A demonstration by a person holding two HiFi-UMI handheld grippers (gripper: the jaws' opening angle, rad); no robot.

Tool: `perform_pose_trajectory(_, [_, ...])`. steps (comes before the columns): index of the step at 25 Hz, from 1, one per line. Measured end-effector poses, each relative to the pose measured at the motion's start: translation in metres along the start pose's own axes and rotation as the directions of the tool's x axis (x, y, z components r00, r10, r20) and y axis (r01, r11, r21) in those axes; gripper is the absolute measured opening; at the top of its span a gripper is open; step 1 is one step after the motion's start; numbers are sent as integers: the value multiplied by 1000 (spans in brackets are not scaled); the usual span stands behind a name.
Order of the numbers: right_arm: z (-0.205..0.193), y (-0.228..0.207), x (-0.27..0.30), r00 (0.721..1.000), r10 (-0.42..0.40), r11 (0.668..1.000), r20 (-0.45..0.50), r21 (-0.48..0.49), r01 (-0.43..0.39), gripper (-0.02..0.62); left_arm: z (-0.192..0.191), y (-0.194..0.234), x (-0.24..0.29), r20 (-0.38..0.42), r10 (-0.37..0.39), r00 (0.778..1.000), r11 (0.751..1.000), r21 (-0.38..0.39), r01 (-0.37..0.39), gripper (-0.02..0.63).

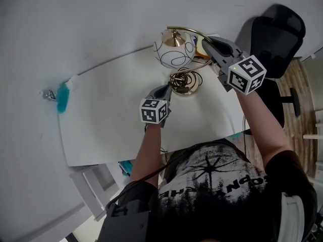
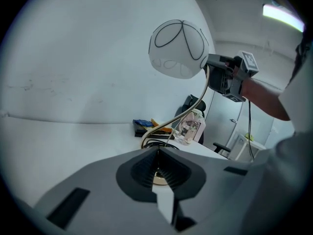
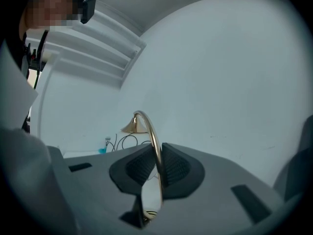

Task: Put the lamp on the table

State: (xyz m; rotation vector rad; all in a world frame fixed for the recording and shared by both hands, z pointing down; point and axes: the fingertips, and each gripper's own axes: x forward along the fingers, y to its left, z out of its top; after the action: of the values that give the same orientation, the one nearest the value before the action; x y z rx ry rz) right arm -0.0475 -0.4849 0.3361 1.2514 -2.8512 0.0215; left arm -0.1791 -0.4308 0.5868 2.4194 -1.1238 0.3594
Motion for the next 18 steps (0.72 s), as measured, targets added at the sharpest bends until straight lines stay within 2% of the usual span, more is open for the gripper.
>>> perform_pose_trajectory(7, [2, 5, -2, 1000, 23, 999, 7, -29, -23, 43, 1, -18, -6, 7, -26, 1000, 999, -37, 26, 15])
perform_pose_trajectory(18, [1, 5, -2, 1000, -10, 999, 4, -31, 10, 43, -10, -26, -27, -23, -18, 1000, 1000, 12, 18, 15])
